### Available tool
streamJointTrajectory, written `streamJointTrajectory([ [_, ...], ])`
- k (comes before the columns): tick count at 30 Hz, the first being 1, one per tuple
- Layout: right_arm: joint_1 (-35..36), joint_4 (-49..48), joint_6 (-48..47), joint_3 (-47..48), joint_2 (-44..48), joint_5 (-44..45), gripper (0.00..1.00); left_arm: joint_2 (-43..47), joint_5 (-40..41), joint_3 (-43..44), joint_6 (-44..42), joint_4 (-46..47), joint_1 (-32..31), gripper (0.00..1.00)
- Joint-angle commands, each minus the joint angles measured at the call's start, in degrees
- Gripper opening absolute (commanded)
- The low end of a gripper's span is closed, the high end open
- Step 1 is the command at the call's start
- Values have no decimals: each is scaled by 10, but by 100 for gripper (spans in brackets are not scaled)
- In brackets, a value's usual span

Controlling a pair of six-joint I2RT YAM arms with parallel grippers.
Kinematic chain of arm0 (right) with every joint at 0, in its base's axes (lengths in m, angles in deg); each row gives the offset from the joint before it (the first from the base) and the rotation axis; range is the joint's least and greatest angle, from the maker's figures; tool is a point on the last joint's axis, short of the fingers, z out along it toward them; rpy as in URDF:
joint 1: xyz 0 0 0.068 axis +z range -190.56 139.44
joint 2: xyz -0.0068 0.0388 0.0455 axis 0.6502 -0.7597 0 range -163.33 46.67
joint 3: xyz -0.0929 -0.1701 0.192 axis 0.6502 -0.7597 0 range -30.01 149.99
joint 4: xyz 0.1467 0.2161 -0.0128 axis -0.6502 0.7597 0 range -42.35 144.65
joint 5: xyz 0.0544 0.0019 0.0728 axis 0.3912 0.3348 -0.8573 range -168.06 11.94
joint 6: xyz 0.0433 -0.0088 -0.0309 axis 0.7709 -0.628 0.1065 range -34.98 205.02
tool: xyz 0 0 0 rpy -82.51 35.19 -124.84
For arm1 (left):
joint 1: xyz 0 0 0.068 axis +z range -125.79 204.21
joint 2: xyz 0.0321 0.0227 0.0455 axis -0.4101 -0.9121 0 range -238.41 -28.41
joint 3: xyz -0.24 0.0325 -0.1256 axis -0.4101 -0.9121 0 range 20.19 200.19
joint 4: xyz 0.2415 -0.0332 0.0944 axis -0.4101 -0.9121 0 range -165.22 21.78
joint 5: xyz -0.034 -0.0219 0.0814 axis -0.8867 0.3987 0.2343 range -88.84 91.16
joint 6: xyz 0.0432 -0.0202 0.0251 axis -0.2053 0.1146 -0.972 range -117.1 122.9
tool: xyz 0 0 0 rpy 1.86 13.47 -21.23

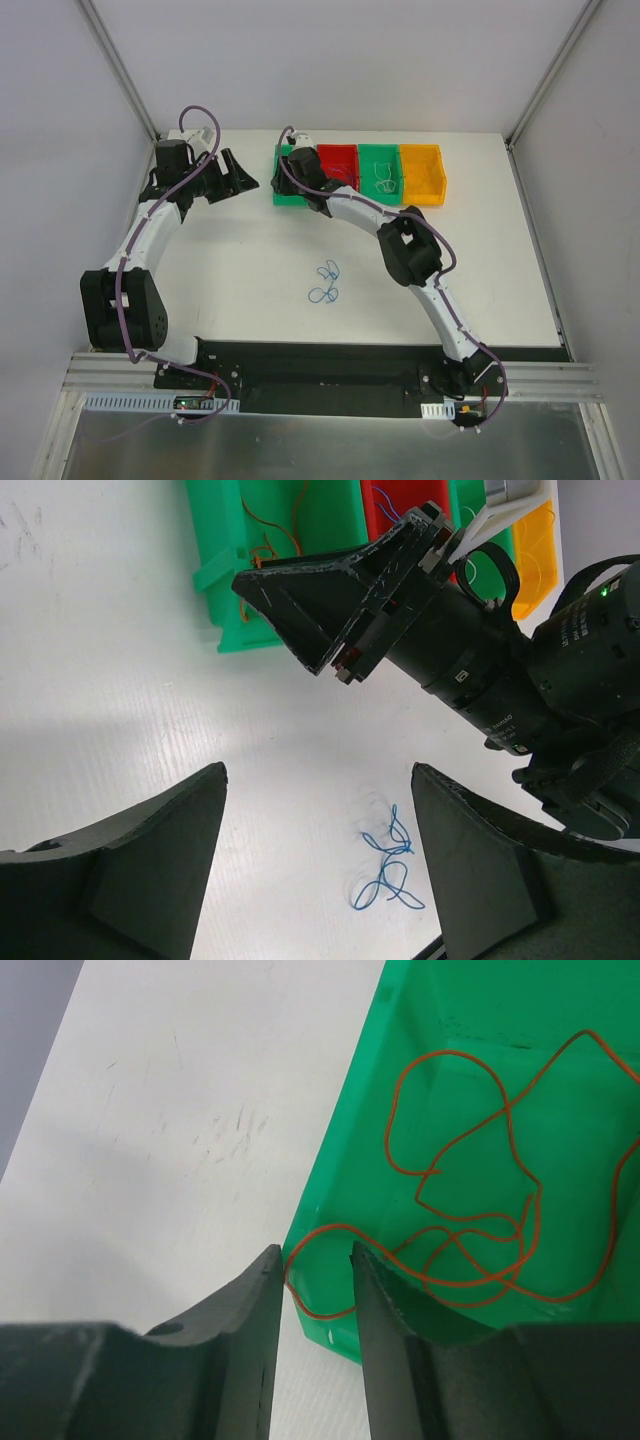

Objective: Untangle the cables

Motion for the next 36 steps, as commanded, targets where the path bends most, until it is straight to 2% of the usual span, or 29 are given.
streamJointTrajectory([
  [1, 0, -27, -10, 3, 30, 0, 34, 10, -2, 0, 5, 14, 7, 75],
  [11, -10, -51, -5, -22, 45, -15, 1, 5, -10, 1, 8, 14, 7, 76],
  [19, -26, -76, -15, -31, 52, -25, 1, -3, -21, 0, 16, 16, 7, 76],
  [24, -45, -28, -27, 65, -5, -24, 1, -10, -32, -1, 21, 21, 7, 76],
  [26, -50, 0, -33, 110, -41, -8, 6, -11, -35, -1, 23, 23, 7, 76],
  [29, -52, 38, -31, 161, -67, 12, 20, -13, -38, -1, 24, 25, 7, 76],
  [33, -52, 45, -36, 156, -58, 5, 37, -16, -42, -2, 26, 27, 7, 76],
  [36, -51, 51, -63, 139, -34, 15, 44, -19, -45, -2, 25, 28, 7, 76],
])
